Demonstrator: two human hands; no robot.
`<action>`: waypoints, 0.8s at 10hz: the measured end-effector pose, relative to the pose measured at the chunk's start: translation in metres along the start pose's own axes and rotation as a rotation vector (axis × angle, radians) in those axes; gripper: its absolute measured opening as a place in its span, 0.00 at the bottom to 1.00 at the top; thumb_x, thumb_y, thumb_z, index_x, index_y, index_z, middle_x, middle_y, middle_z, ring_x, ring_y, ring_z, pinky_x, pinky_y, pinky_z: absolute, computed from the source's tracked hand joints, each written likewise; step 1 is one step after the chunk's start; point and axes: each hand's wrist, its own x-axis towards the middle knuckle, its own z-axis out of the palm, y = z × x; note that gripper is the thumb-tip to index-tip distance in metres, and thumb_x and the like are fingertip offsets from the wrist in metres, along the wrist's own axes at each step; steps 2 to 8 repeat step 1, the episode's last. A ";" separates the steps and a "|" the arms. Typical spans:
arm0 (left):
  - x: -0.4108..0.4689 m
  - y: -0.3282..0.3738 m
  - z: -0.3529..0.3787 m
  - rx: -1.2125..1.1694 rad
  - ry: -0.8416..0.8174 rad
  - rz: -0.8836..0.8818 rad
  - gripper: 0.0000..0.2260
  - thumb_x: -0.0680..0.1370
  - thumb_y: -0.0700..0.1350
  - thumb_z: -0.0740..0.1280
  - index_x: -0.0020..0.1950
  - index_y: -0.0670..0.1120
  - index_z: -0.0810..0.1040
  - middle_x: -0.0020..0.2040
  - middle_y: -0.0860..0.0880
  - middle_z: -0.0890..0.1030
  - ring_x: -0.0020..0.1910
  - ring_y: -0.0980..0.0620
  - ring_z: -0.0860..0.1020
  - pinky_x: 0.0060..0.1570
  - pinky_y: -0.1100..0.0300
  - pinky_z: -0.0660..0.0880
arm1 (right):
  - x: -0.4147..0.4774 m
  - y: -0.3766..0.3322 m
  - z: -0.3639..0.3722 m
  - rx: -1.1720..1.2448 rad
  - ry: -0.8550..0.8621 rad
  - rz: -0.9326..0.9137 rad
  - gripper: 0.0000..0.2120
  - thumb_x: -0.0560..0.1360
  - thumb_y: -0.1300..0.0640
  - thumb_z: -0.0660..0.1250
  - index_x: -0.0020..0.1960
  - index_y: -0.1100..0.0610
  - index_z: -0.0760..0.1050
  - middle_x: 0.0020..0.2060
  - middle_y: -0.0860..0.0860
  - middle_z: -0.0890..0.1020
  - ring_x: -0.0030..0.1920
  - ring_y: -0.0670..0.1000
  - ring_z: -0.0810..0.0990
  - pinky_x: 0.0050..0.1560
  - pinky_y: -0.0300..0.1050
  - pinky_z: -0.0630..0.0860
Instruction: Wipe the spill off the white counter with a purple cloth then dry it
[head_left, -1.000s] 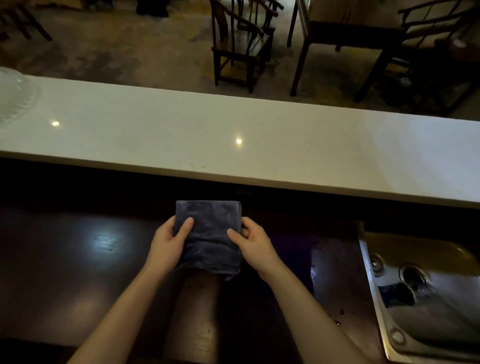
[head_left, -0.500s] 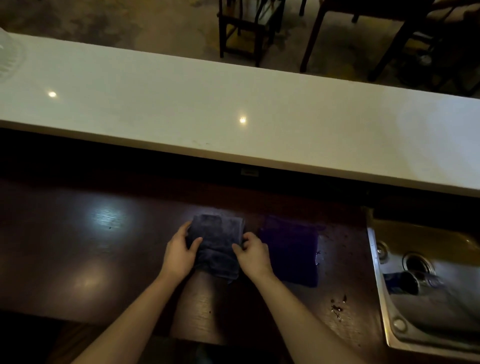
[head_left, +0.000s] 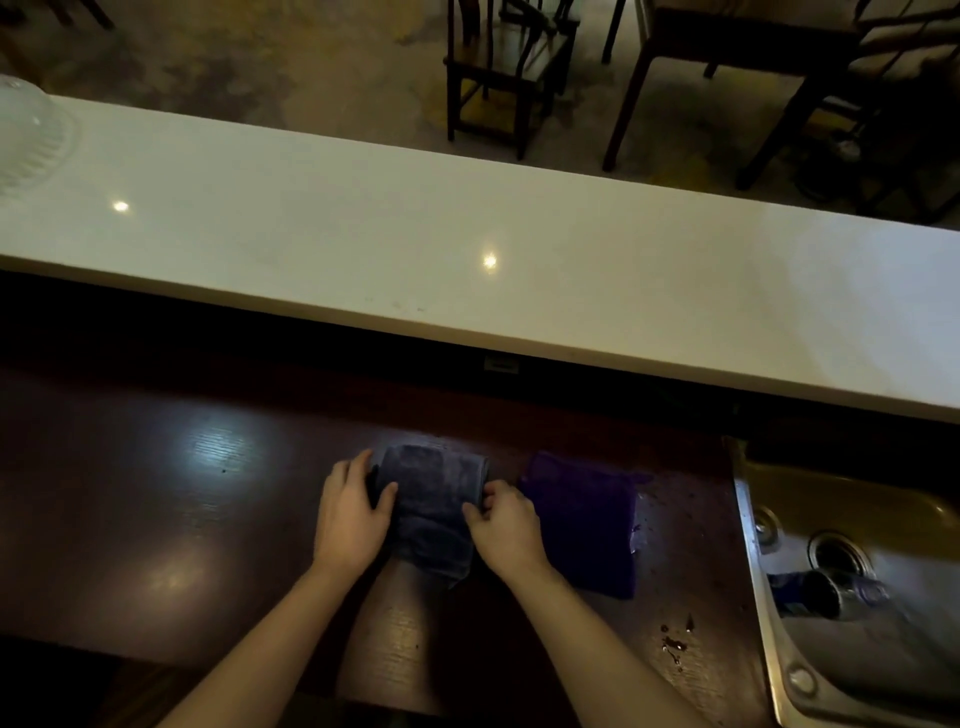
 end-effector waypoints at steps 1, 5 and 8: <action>-0.002 0.017 -0.014 0.000 0.098 0.170 0.22 0.78 0.47 0.67 0.70 0.44 0.70 0.64 0.44 0.74 0.65 0.43 0.74 0.64 0.50 0.71 | -0.003 -0.005 -0.015 -0.057 0.029 -0.087 0.12 0.79 0.50 0.68 0.60 0.52 0.75 0.56 0.51 0.80 0.55 0.53 0.81 0.53 0.49 0.80; -0.002 0.017 -0.014 0.000 0.098 0.170 0.22 0.78 0.47 0.67 0.70 0.44 0.70 0.64 0.44 0.74 0.65 0.43 0.74 0.64 0.50 0.71 | -0.003 -0.005 -0.015 -0.057 0.029 -0.087 0.12 0.79 0.50 0.68 0.60 0.52 0.75 0.56 0.51 0.80 0.55 0.53 0.81 0.53 0.49 0.80; -0.002 0.017 -0.014 0.000 0.098 0.170 0.22 0.78 0.47 0.67 0.70 0.44 0.70 0.64 0.44 0.74 0.65 0.43 0.74 0.64 0.50 0.71 | -0.003 -0.005 -0.015 -0.057 0.029 -0.087 0.12 0.79 0.50 0.68 0.60 0.52 0.75 0.56 0.51 0.80 0.55 0.53 0.81 0.53 0.49 0.80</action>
